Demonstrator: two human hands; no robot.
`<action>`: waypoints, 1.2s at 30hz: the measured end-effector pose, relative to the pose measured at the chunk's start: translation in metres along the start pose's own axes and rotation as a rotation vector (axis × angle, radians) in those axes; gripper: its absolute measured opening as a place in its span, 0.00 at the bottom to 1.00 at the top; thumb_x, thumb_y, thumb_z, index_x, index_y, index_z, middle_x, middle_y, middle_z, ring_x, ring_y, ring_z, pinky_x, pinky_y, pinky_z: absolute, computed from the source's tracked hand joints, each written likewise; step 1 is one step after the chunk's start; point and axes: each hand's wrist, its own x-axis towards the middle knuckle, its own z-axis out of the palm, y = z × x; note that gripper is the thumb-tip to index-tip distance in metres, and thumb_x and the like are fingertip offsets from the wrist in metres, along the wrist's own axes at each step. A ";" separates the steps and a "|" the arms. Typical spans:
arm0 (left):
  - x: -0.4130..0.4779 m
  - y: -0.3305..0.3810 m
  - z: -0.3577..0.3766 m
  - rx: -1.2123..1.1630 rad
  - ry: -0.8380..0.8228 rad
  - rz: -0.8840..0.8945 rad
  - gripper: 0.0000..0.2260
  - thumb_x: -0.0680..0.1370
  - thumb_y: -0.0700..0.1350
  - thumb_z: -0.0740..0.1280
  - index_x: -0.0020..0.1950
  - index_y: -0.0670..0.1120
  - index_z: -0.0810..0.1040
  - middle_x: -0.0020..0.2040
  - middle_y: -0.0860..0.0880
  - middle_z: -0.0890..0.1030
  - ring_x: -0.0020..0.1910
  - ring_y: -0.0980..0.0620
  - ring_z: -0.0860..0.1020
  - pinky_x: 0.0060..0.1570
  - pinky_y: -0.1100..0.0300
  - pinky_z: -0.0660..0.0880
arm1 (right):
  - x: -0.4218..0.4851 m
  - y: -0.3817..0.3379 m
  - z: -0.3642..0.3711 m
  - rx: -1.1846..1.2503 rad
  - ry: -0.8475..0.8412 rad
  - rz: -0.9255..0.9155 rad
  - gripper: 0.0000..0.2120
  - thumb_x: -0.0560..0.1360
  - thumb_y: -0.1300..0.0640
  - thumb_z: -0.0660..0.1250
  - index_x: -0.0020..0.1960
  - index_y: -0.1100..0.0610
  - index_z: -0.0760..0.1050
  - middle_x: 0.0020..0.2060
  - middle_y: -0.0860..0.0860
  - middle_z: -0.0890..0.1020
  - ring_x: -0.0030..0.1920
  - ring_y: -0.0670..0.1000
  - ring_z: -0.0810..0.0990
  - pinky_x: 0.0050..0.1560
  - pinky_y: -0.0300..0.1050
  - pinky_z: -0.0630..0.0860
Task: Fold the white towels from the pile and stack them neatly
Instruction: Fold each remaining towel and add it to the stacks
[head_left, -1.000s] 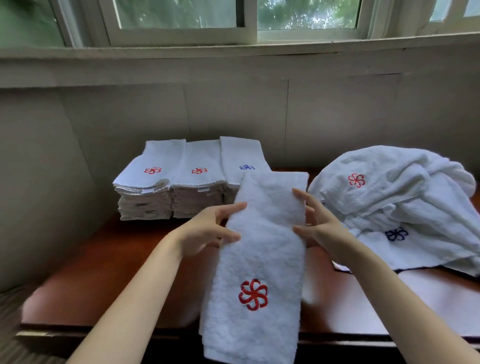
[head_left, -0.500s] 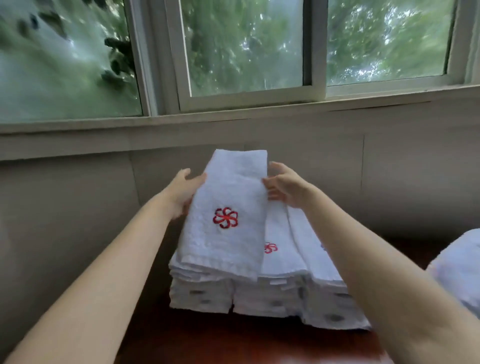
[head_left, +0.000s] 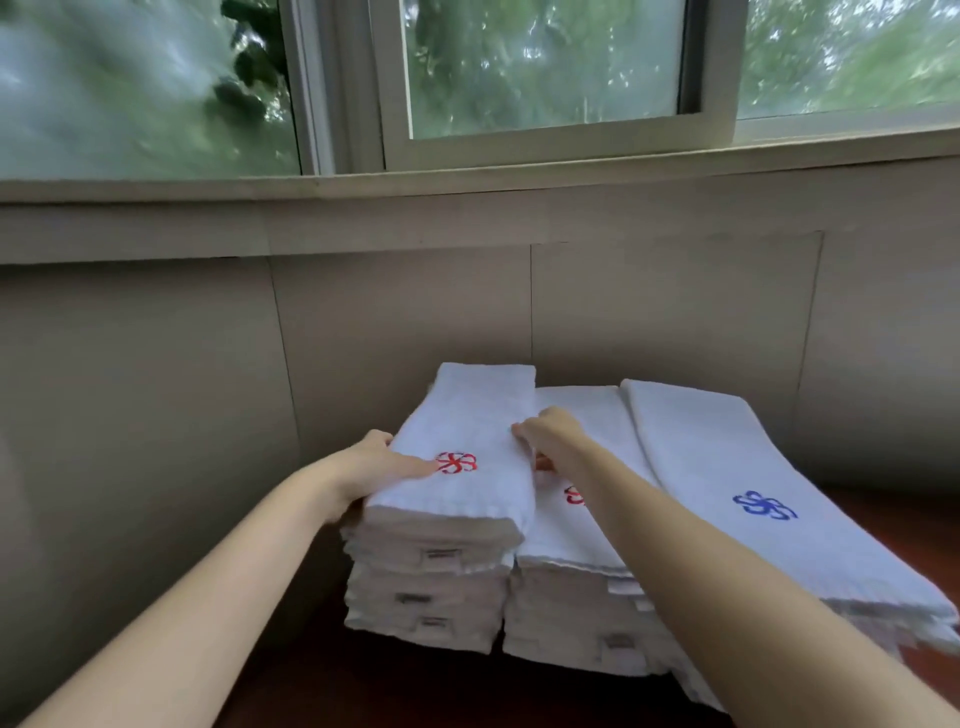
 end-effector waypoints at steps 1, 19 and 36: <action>-0.003 -0.001 0.001 -0.036 0.018 0.012 0.30 0.71 0.53 0.75 0.66 0.48 0.64 0.55 0.48 0.79 0.48 0.51 0.80 0.40 0.57 0.78 | -0.001 -0.001 0.003 -0.008 0.011 -0.056 0.04 0.72 0.64 0.60 0.45 0.62 0.72 0.38 0.57 0.76 0.36 0.57 0.76 0.34 0.41 0.73; -0.036 -0.004 0.049 0.790 0.484 0.406 0.28 0.78 0.65 0.53 0.75 0.54 0.60 0.76 0.50 0.59 0.75 0.50 0.57 0.71 0.48 0.54 | -0.060 0.003 0.006 -0.392 -0.326 -0.295 0.19 0.84 0.56 0.48 0.69 0.66 0.61 0.73 0.60 0.59 0.74 0.59 0.56 0.73 0.52 0.55; -0.184 0.049 0.225 0.448 -0.024 0.853 0.11 0.81 0.47 0.60 0.50 0.48 0.81 0.49 0.50 0.80 0.50 0.51 0.77 0.51 0.56 0.71 | -0.305 0.138 -0.240 -0.175 -0.149 -0.115 0.11 0.81 0.56 0.58 0.59 0.51 0.77 0.55 0.46 0.81 0.59 0.44 0.77 0.64 0.39 0.70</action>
